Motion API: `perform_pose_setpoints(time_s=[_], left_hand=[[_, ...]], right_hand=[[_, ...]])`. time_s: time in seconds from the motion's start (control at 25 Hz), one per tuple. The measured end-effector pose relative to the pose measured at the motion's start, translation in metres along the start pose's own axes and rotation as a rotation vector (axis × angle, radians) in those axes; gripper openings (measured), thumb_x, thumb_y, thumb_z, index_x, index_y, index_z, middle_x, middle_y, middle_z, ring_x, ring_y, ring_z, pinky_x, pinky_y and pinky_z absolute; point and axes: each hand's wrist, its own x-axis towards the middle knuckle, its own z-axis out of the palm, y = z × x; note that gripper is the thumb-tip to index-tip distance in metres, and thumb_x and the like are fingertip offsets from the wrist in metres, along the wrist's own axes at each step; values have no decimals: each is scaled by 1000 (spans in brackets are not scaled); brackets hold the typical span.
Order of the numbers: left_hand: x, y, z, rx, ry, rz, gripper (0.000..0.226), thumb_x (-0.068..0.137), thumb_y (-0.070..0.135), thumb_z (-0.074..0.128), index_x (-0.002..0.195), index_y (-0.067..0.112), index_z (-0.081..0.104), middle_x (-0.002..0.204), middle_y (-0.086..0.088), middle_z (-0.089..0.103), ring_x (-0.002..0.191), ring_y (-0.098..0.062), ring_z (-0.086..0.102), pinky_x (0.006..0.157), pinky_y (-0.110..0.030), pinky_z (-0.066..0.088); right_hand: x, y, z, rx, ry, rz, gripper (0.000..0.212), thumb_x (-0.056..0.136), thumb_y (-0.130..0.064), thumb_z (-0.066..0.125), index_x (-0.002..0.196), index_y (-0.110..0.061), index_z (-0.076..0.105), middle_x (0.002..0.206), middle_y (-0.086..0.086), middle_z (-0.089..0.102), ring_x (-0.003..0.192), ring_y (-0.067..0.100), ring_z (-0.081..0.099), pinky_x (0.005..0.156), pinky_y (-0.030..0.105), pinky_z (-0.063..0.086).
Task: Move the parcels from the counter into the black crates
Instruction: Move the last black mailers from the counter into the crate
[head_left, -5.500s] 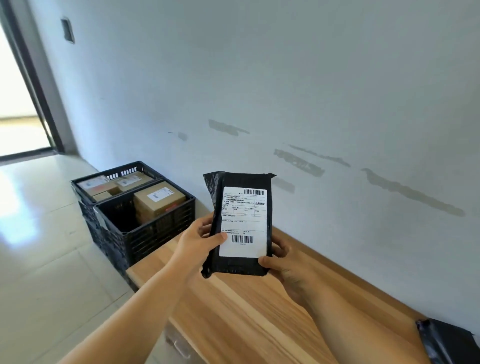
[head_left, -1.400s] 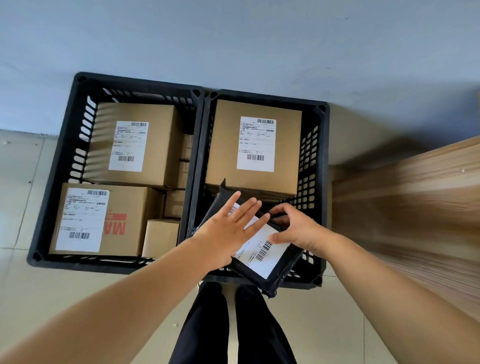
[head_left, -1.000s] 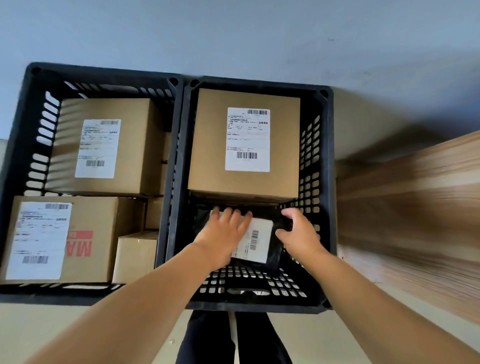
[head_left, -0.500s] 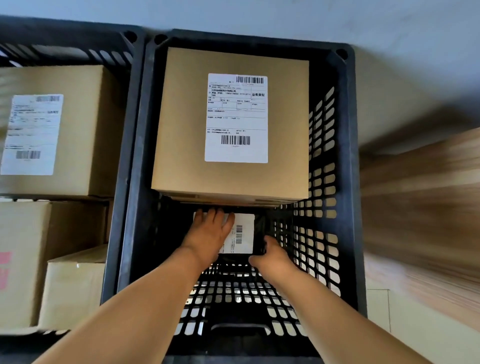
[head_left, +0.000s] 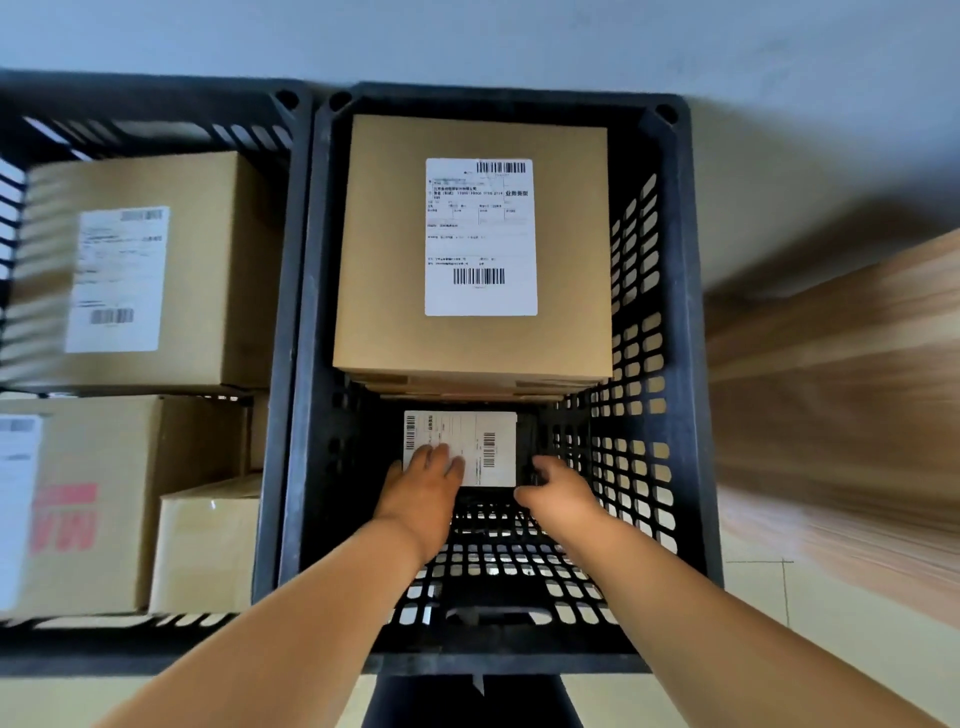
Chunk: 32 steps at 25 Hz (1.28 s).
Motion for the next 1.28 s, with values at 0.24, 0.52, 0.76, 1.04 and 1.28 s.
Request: perform_pose_setpoints(time_s=[0.24,0.52,0.76,1.04,1.28], left_hand=[[-56,-6,-52,-77,103,49,44,90,11,47,134,16,45,129,-5,50,119,-24,47,98,-33,39],[-132,-7,-150,-106,205,91,33,96,16,40,127,17,53,122,-5,59,110,-25,56,85,-34,46],[-202,11,-236,-144,341,157,31,93,20,41,121,20,57,111,-3,62,102,-25,58,69,-31,44],[-263,82,-300,-266,413,284,35,95,24,42,127,25,56,127,1,60,114,-23,57,88,-34,49],[-279,170,-349,-242,523,473,32,93,27,47,122,24,59,124,3,61,112,-20,57,90,-32,47]], right_hand=[[-65,-14,-14,-36,54,-86,41,93,-9,55,134,-7,50,132,11,55,100,17,55,87,29,50],[-163,-48,-35,-26,155,-198,26,95,-13,47,118,-17,57,95,-6,60,77,5,54,58,14,41],[-257,-79,-65,72,309,-347,28,95,-16,46,120,-20,56,100,-1,66,90,18,64,77,32,52],[-346,-69,-121,235,473,-459,34,91,-11,51,124,-18,55,87,-7,66,94,15,64,90,37,53],[-403,-12,-197,430,636,-440,24,88,-9,50,106,-22,59,80,-10,67,93,26,67,86,40,54]])
